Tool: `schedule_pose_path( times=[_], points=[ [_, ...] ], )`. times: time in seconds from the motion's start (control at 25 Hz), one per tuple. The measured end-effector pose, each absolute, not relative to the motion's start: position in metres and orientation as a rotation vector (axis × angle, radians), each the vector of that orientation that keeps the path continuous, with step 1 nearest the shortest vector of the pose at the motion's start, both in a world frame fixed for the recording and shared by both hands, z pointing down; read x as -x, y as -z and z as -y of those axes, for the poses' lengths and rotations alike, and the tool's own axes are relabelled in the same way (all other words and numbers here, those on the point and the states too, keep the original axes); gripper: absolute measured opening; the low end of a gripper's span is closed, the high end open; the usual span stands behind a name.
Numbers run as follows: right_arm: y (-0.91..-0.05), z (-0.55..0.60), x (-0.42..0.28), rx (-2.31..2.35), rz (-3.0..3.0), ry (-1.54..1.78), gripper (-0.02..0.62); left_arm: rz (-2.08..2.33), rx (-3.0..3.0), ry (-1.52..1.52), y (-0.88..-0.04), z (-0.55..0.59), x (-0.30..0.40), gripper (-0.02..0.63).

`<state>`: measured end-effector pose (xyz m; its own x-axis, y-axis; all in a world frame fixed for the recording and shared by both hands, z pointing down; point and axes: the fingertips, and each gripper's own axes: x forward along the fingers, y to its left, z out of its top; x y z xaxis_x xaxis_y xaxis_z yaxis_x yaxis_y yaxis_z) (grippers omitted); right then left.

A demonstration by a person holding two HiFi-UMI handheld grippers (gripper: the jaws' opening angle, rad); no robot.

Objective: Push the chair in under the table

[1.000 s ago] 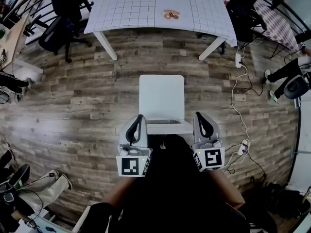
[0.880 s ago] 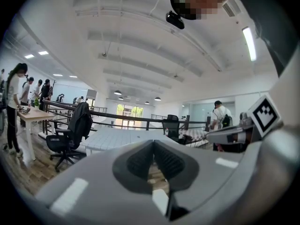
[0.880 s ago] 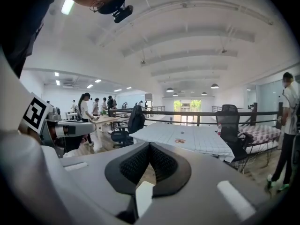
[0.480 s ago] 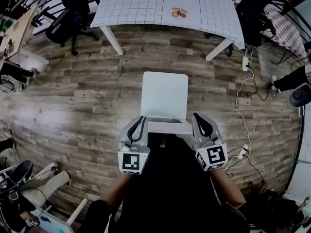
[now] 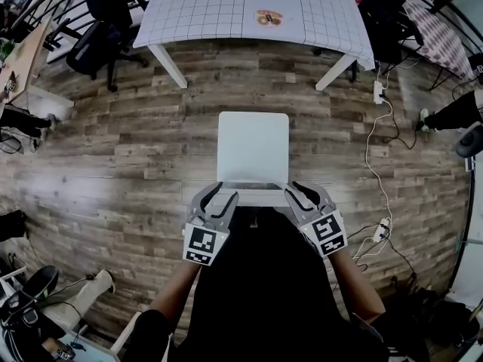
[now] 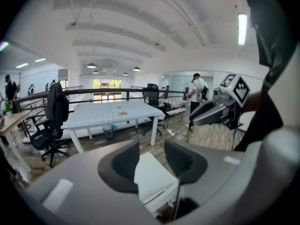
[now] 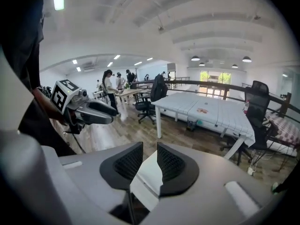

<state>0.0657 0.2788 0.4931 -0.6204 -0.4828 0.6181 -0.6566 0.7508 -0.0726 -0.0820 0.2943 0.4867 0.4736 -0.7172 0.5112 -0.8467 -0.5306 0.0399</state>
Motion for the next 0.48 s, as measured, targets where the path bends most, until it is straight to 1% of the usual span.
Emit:
schedule_pose_path(
  times=[0.04,0.08,0.16,0.4,0.48],
  points=[
    [-0.502,-0.284,-0.065,-0.801,2.344,-0.422,0.097,1.281,-2.450,-0.707,-0.496,-0.299,0.079,0.165],
    [-0.510,-0.290,-0.065,-0.753,2.324,-0.451,0.117,1.227,-2.455,-0.776,-0.507,-0.303,0.076,0.182],
    [-0.526,-0.298,-0.067,-0.685,2.287,-0.482,0.132,1.126,-2.445,-0.873,-0.528,-0.312,0.072,0.229],
    [-0.571,-0.318,-0.066,-0.460,2.191,-0.429,0.184,0.953,-2.421,-1.052,-0.569,-0.326,0.071,0.275],
    [-0.586,-0.324,-0.068,-0.395,2.160,-0.365,0.187,0.882,-2.428,-1.153,-0.583,-0.332,0.070,0.306]
  ],
)
